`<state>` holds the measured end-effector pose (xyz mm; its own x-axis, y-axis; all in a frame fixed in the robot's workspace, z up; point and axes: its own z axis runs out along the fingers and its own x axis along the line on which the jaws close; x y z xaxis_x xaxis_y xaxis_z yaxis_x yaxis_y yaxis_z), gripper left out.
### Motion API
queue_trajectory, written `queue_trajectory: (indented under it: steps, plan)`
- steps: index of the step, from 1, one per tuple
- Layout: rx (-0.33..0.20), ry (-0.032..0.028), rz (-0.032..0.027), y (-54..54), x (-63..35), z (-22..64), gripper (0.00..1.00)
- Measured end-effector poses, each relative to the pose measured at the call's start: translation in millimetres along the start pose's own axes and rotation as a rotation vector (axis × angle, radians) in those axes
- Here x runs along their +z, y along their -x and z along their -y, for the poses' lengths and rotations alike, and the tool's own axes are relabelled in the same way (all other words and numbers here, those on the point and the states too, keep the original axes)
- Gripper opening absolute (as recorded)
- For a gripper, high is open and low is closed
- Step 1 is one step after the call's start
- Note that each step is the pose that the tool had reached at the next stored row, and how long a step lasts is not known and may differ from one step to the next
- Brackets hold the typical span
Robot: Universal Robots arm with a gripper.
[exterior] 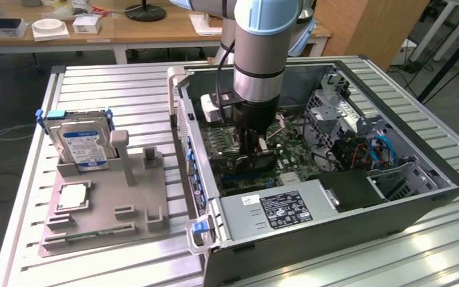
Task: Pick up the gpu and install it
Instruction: 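Insert the gpu into the slot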
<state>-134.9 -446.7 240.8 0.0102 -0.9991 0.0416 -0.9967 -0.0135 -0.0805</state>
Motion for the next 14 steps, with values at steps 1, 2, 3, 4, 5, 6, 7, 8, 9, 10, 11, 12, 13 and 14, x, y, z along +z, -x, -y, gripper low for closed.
queue_trajectory:
  steps: [1,2,3,4,5,6,7,8,9,10,11,12,13,14]
  plan:
    - [0.0,0.0004,0.0,0.0,-0.2,0.0,0.53]
    - [0.0,0.0011,-0.0003,-0.1,-1.0,0.0,0.53]
    - [0.0,0.0016,-0.0001,-0.1,-2.1,0.1,0.53]
    - [0.0,0.0023,0.0,-0.1,-3.6,0.3,0.53]
    - [0.0,0.0036,-0.0001,-0.3,-6.1,0.5,0.53]
    - [0.0,0.0046,-0.0001,-0.4,-9.1,0.7,0.53]
    - [0.0,0.0047,0.0,-0.5,-12.4,1.0,0.53]
    - [0.0,0.0048,0.0,-0.6,-15.7,1.2,0.53]
    - [0.0,0.0048,0.0001,-0.7,-19.1,1.5,0.53]
    - [0.0,0.0048,0.0001,-0.8,-22.7,1.8,0.53]
    - [0.0,0.0049,0.0,-1.0,-26.1,2.1,0.53]
    - [0.0,0.0051,0.0,-1.1,-29.1,2.3,0.53]
    - [0.0,0.0055,0.0,-1.2,-31.8,2.5,0.53]
    - [0.0,0.0058,0.0,-1.3,-34.0,2.7,0.53]
